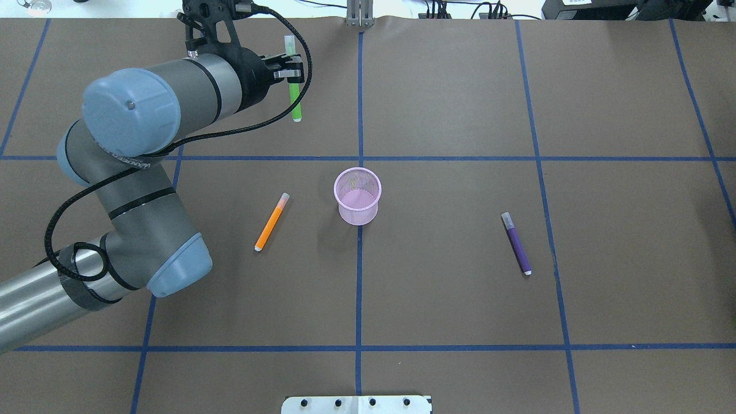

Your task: Collect pens into pen holder

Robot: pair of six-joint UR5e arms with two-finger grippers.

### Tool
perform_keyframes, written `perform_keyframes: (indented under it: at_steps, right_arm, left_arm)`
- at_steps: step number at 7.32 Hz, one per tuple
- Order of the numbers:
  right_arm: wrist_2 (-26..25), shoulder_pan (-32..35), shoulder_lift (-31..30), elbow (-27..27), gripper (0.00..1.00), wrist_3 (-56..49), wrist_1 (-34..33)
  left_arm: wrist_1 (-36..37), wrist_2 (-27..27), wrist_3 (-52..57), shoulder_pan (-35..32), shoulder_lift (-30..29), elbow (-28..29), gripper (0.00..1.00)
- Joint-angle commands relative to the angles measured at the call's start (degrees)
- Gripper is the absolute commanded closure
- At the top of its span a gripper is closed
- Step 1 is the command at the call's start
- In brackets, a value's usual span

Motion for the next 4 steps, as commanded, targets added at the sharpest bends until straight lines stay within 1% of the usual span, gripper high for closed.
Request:
perform_keyframes:
  at_steps: [1,2,3,4]
  right_arm:
    - [0.6,0.2,0.1,1.9,1.0,0.4,-0.1]
    - [2.4,1.1,0.4,4.9,1.0,1.2,-1.0]
    - [3.3,1.9,0.5,7.8,1.0,5.7,-2.5]
    - [4.0,1.9,0.6,10.1,1.0,16.0,-2.4]
  left_arm:
    - [0.0,0.0,0.0,0.0,0.0,-0.1,1.0]
    - [-0.2,0.0,0.2,0.0,0.3,-0.3,1.0]
    - [-0.6,0.3,0.1,0.3,0.0,-0.5,1.0]
    - [-0.9,2.7,-0.1,2.6,-0.2,-0.6,1.0]
